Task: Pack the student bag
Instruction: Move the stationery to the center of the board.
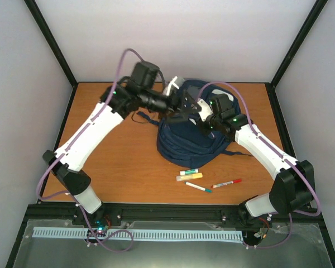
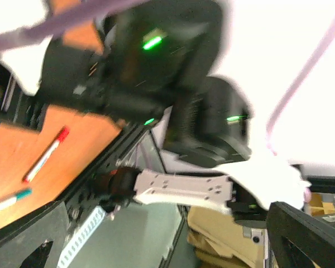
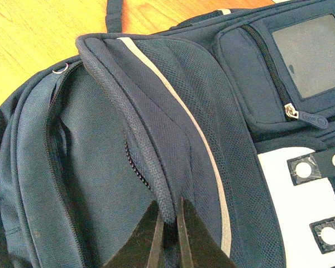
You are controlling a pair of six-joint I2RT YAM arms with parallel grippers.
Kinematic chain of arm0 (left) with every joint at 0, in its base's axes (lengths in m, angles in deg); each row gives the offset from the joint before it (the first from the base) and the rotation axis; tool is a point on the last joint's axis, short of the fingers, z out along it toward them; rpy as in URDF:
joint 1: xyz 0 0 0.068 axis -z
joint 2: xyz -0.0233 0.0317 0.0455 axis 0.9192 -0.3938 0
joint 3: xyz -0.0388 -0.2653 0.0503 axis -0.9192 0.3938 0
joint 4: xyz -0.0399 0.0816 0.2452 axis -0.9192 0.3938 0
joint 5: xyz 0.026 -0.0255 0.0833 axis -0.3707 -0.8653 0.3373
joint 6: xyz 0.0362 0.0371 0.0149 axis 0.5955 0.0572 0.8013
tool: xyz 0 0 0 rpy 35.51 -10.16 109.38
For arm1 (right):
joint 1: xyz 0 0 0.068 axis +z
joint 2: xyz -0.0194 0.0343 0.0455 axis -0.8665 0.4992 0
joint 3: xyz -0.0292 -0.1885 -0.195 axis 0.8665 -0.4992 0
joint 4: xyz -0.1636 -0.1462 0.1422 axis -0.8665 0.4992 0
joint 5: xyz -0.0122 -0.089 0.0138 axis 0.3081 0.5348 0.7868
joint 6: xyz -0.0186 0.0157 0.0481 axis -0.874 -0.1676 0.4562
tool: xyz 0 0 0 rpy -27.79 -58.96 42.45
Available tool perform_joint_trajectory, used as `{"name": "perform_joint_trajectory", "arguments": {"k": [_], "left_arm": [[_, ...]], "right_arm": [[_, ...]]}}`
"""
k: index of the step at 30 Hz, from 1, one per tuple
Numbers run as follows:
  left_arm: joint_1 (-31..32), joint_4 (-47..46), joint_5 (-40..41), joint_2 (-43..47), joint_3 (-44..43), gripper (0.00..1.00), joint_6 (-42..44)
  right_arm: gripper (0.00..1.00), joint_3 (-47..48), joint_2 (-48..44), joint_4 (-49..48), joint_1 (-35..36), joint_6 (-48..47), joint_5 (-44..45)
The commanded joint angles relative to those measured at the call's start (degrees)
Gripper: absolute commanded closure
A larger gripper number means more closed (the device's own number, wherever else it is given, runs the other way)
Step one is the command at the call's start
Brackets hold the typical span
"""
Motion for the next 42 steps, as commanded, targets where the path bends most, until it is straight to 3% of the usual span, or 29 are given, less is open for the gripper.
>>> {"name": "perform_joint_trajectory", "arguments": {"k": [1,4,12,19,23,27,30,33,38,42], "left_arm": [[-3.0,2.2,0.4,0.8,-6.7,0.0,0.4],[-3.1,-4.7,-3.7,1.4,-5.3,0.0,-4.2],[-3.0,-6.3,-5.4,-2.8,-10.5,0.0,-7.6],[-3.0,-4.7,-1.2,-1.0,-10.0,0.0,-4.8],[-3.0,-4.9,-5.1,-2.8,-11.3,0.0,-5.8],[-3.1,-2.1,-2.7,-1.0,-12.3,0.0,3.2],[-3.1,-5.3,6.1,6.3,0.1,0.0,12.1],[-3.2,-10.1,19.9,14.8,15.2,0.0,15.7],[-3.2,-14.9,39.2,24.5,34.8,0.0,19.5],[-3.2,-21.5,48.0,31.3,47.3,0.0,18.9]], "right_arm": [[0.97,0.4,-1.0,-2.6,0.1,0.9,-1.0],[0.97,0.2,-1.5,-2.6,0.1,1.0,-0.9],[0.97,-0.3,-1.5,-2.9,0.1,1.0,-1.3],[0.97,-0.3,-1.6,-3.1,0.1,0.9,-1.3],[0.97,-0.4,-1.9,-3.0,0.1,0.8,-1.0],[0.97,-0.6,-2.5,-3.0,0.1,0.7,-0.6],[0.97,-1.1,-3.0,-3.4,0.1,0.5,-0.6],[0.97,-2.3,-3.2,-4.4,0.1,0.1,-0.3],[0.97,-4.2,-2.7,-5.7,0.1,-0.6,-1.4],[0.97,-4.6,-1.5,-5.8,0.1,-1.1,-2.4]]}}
